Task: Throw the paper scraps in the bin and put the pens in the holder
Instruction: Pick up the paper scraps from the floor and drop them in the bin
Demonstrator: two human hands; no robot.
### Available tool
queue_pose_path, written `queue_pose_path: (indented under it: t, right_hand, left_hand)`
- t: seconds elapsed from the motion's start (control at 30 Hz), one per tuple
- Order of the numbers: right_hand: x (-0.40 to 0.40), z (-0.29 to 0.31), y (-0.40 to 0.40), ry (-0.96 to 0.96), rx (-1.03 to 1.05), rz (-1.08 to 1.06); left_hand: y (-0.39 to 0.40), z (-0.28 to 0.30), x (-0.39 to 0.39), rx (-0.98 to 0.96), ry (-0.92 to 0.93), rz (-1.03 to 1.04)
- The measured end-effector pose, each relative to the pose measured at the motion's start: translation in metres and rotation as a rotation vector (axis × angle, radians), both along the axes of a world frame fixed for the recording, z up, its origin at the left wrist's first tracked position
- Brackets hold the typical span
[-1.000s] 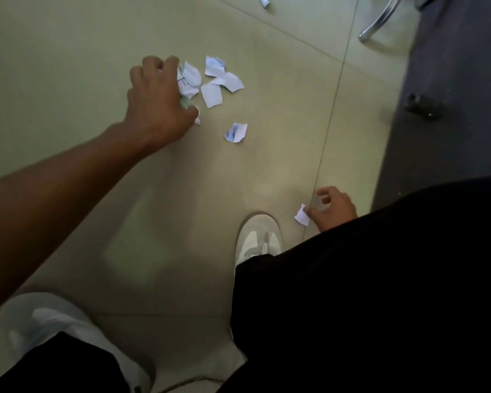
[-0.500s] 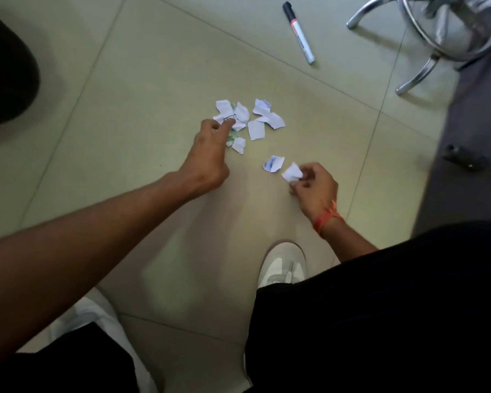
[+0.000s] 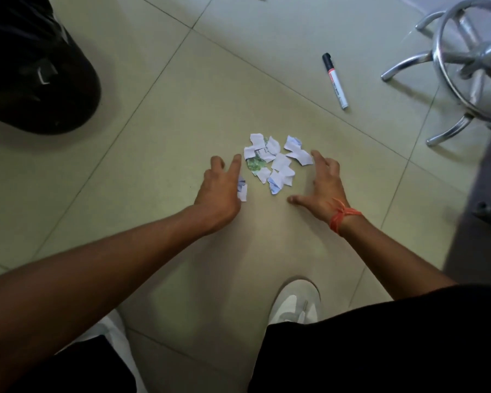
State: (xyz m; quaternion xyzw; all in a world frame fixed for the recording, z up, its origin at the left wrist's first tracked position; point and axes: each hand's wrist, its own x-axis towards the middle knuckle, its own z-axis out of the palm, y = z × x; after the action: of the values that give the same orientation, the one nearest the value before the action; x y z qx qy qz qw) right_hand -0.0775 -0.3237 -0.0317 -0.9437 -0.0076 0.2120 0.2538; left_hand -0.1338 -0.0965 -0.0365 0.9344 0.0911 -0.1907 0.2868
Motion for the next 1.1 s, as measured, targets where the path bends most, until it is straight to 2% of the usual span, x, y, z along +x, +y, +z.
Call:
queue_pose_path:
  t: [0.17, 0.3, 0.4, 0.5, 0.67, 0.77, 0.87, 1.0, 1.1]
  right_hand:
    - [0.038, -0.004, 0.030, -0.006, 0.081, 0.102]
    - [0.054, -0.007, 0.040, -0.002, 0.021, 0.221]
    - [0.057, -0.011, 0.046, -0.029, 0.021, 0.261]
    - [0.053, -0.013, 0.053, -0.063, 0.087, 0.237]
    - [0.036, -0.023, 0.060, -0.172, 0.261, 0.072]
    - [0.032, -0.024, 0.066, -0.161, 0.282, -0.009]
    - [0.037, -0.013, 0.069, -0.040, 0.354, -0.117]
    - [0.051, 0.009, 0.081, 0.127, 0.703, -0.361]
    - [0.072, 0.036, 0.095, 0.173, 0.882, -0.404]
  left_hand:
    - [-0.014, -0.007, 0.031, -0.125, -0.052, -0.112]
    - [-0.007, -0.001, 0.063, -0.068, 0.067, -0.185]
    - [-0.006, -0.003, 0.074, -0.027, 0.054, -0.250]
    - [-0.009, -0.005, 0.077, -0.031, -0.002, -0.260]
    - [-0.014, -0.008, 0.076, -0.015, -0.059, -0.216]
    - [-0.013, -0.008, 0.078, -0.091, -0.012, -0.089]
    - [-0.002, -0.008, 0.076, -0.260, -0.031, 0.108]
    - [0.023, 0.006, 0.081, -0.616, -0.073, 0.481]
    - [0.041, 0.036, 0.092, -0.813, -0.128, 0.626]
